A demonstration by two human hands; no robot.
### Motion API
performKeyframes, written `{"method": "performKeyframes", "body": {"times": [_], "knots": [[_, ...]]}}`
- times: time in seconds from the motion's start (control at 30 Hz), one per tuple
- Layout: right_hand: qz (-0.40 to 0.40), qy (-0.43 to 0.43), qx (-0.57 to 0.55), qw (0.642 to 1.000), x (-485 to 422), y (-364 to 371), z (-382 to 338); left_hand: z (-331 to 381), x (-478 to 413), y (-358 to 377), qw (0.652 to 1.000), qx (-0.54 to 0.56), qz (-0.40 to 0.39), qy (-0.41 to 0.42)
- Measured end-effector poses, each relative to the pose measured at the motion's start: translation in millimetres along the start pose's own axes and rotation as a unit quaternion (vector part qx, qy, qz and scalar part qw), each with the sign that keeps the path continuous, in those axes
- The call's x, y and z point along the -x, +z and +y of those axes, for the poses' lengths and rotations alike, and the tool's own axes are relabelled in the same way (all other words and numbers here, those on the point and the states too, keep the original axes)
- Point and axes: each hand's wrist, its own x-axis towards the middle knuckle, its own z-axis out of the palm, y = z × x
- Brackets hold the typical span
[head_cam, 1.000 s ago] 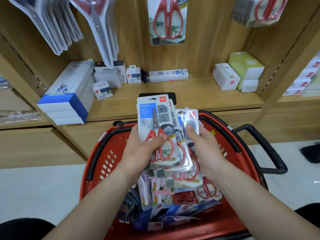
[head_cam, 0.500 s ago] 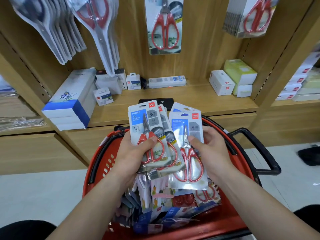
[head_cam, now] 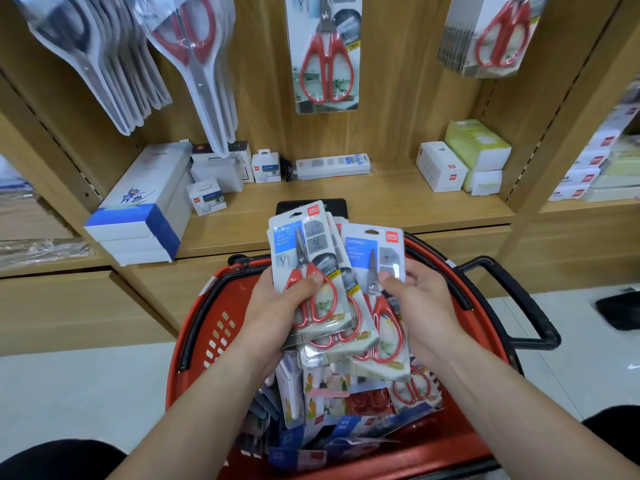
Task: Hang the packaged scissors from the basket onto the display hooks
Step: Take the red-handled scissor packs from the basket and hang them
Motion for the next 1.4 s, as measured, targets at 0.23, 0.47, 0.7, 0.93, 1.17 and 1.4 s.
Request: {"method": "performKeyframes", "body": {"times": [0.23,0.47,0.7,0.93,1.17,1.4], "knots": [[0.044,-0.029,-0.009,0.999,-3,-18,-18,4,-6,1,1.000,0.011,0.008,-0.007],[0.034,0.009,-0.035,0.999,6,-39,-23,14,-5,12,1.000,-0.007,0.002,0.010],[-0.106,0.022,-0.067,0.992,30,-55,-26,13,7,38,0.999,-0.035,-0.015,0.023],[-0.036,-0.008,-0.016,0.999,32,-82,-36,39,14,48,0.995,-0.075,-0.009,0.063],[0.099,-0.131,-0.047,0.985,1,-102,-115,94,9,83,0.989,-0.057,-0.030,0.137],[0.125,-0.242,-0.016,0.962,-53,-113,-213,148,-7,123,0.981,-0.026,-0.057,0.183]]}}
